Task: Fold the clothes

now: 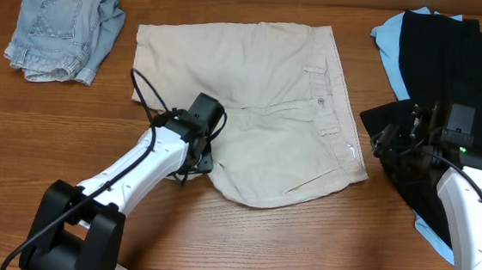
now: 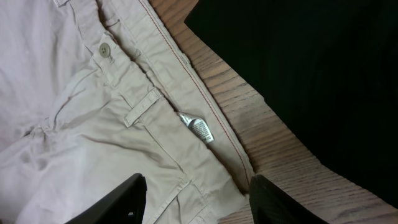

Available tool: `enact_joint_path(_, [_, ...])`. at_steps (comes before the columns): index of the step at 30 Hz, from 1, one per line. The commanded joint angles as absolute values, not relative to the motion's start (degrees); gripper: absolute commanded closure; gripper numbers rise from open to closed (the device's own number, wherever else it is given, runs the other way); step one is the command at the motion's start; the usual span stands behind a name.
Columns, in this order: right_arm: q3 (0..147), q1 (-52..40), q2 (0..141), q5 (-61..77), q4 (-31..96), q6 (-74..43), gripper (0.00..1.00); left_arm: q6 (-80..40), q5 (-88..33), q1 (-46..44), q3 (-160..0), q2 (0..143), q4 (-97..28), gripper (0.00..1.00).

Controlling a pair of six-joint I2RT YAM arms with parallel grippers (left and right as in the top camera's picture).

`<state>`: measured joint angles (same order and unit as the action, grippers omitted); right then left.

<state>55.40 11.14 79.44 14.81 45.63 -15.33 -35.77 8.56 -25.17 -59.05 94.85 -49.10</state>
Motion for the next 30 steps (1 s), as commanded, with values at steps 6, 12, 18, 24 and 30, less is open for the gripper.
enact_joint_path(6, [56.31, 10.94, 78.89, 15.09, 45.34, -14.72, 0.43, -31.70, 7.05, -26.02, -58.41, 97.54, -45.19, 0.36])
enact_joint_path(12, [56.31, 10.94, 78.89, 15.09, 45.39, -14.72, 0.43, -31.70, 4.78, -26.02, -57.36, 102.06, -45.30, 0.41])
enact_joint_path(18, [56.31, 10.94, 78.89, 15.09, 45.39, -14.72, 0.43, -31.73, 3.36, -26.00, -57.49, 102.69, -46.83, 0.95])
enact_joint_path(24, [56.31, 10.94, 78.89, 15.11, 46.04, -14.76, 0.43, -31.73, 3.18, -24.97, -59.90, 101.95, -55.61, 0.96])
enact_joint_path(30, [56.31, 10.94, 78.89, 15.11, 48.90, -14.76, 0.44, -29.04, 7.57, -22.81, -67.83, 101.47, -68.20, 0.96])
